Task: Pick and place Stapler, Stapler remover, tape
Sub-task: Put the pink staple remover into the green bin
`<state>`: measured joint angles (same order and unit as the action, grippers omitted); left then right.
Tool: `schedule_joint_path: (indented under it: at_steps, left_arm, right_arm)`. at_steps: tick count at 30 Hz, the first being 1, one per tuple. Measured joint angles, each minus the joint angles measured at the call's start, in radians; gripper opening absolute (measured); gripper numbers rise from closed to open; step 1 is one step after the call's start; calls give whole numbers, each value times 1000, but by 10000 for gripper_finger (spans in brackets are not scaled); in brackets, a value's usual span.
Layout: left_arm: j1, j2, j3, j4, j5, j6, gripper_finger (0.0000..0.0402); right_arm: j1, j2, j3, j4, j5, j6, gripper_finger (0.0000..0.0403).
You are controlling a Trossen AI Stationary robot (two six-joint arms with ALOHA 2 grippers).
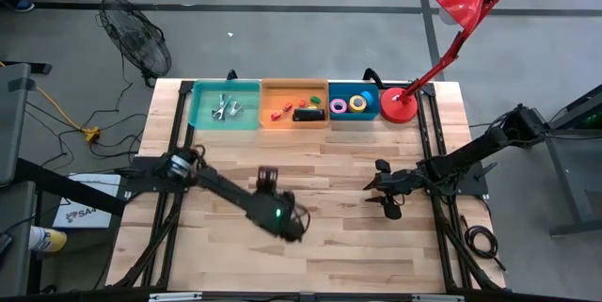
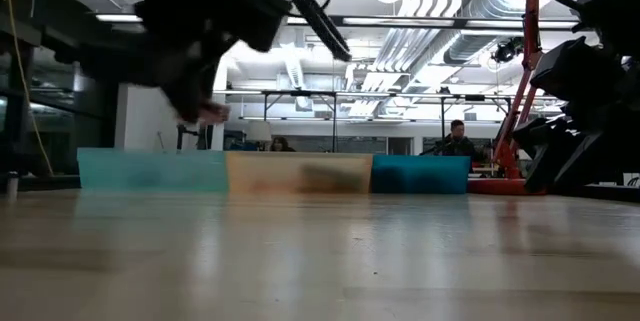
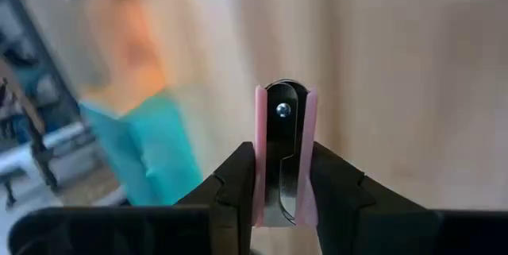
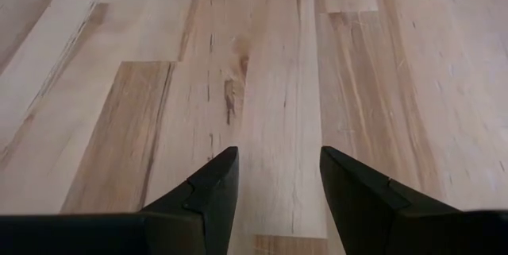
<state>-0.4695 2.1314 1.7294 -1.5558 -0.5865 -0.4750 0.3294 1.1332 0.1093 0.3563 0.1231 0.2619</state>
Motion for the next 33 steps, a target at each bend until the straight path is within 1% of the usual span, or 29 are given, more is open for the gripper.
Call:
schedule_joint_path:
  at_steps: [2, 6, 8, 10, 12, 14, 18, 22, 24, 26, 29, 33]
  left_arm:
    - [40, -31, -10, -23, -40, -24, 83]
    - [126, -82, -37, -15, -81, -49, 83]
    - [174, -110, -42, -13, -141, -80, 83]
    - [226, -150, -89, -6, -161, -91, 83]
    - [280, -184, -120, 8, -192, -133, 83]
    - [339, -225, -169, -21, -214, -186, 83]
    - [458, -318, -300, 1, -259, -259, 83]
    - [590, -402, -439, 26, -267, -346, 83]
    - [655, -446, -500, 89, -265, -364, 83]
    - [718, -480, -549, 152, -241, -350, 83]
    - [801, -522, -608, 297, -197, -276, 83]
    - [905, -541, -642, 452, -161, -199, 83]
  right_arm:
    - [0, 0, 0, 2, -1, 0, 169]
    - [0, 0, 0, 6, -2, 3, 169]
    - [0, -1, 0, 1, -2, 3, 169]
    - [0, 1, 0, 2, -2, 5, 170]
    - [0, 3, 0, 0, -6, 10, 169]
    - [0, 8, 0, 1, -10, 13, 170]
    - [1, 10, 0, -8, -10, 30, 170]
    - [1, 16, 0, -16, -18, 48, 169]
    - [1, 19, 0, -25, -20, 48, 169]
    - [1, 22, 0, -21, -14, 48, 169]
    - [1, 24, 0, -16, -3, 47, 169]
    - [1, 25, 0, -9, 7, 45, 170]
